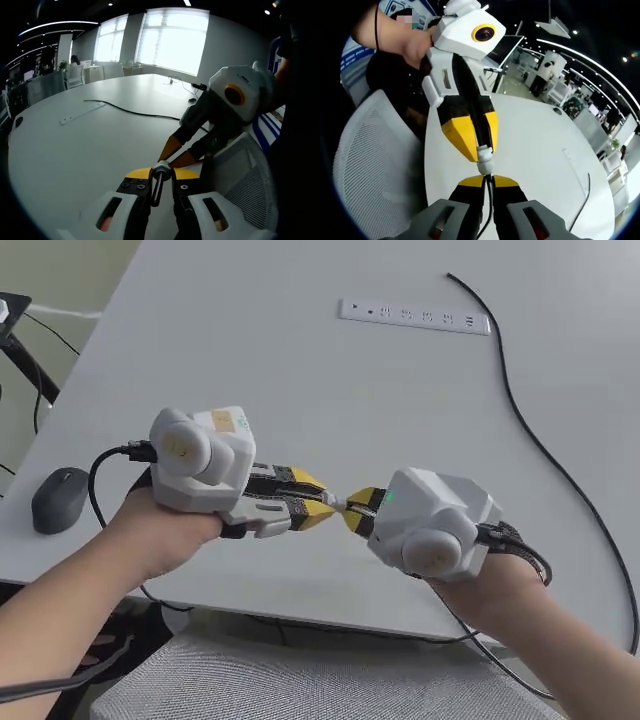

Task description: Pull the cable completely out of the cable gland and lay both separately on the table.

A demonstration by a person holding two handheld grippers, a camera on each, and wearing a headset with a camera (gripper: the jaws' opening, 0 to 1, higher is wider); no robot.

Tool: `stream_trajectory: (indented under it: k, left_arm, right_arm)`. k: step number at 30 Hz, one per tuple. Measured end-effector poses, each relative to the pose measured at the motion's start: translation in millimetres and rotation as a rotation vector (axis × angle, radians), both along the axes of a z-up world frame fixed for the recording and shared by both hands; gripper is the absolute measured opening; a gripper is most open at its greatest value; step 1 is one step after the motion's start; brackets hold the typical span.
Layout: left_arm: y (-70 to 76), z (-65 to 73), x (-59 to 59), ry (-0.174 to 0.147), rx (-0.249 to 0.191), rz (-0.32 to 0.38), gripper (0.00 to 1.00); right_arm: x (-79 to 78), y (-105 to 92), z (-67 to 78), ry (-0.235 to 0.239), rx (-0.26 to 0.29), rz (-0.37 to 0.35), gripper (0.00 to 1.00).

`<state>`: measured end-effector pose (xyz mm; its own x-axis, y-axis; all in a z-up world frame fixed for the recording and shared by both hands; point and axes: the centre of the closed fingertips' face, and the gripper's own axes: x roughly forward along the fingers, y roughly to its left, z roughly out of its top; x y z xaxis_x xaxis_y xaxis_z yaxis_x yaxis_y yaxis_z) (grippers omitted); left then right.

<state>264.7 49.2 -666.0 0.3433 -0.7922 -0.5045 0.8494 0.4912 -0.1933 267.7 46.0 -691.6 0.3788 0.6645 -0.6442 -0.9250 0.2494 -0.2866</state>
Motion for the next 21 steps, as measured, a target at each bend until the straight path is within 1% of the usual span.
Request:
stream_trajectory:
  k: [1, 4, 5, 10, 11, 16, 21]
  left_arm:
    - [0.0, -0.1, -0.2, -0.002, 0.003, -0.001, 0.15]
    - [0.0, -0.6, -0.8, 0.000, 0.002, 0.001, 0.15]
    - [0.1, -0.3, -0.8, 0.001, 0.000, 0.002, 0.15]
    - [1.1, 2.2, -0.4, -0.002, -0.009, 0.007, 0.15]
    - [1.3, 2.8, 0.0, -0.004, -0.011, 0.009, 0.15]
    - [3.1, 7.4, 1.6, -0.008, -0.025, 0.017, 0.15]
    - [3.4, 7.9, 1.6, -0.010, -0.027, 0.016, 0.15]
  right_arm:
    - [-0.4, 0.2, 0.0, -0.007, -0.004, 0.006, 0.00]
    - [-0.9, 0.2, -0.4, -0.003, -0.004, 0.002, 0.00]
    - [-0.1, -1.3, -1.6, -0.007, -0.015, -0.001, 0.00]
    - [3.6, -6.8, -4.2, -0.006, -0.022, -0.019, 0.00]
    - [4.8, -8.8, -5.4, -0.006, -0.031, -0.025, 0.00]
    - [9.7, -21.5, -12.5, 0.031, -0.032, -0.076, 0.00]
    - [10.8, -34.7, -20.8, 0.081, -0.039, -0.131, 0.00]
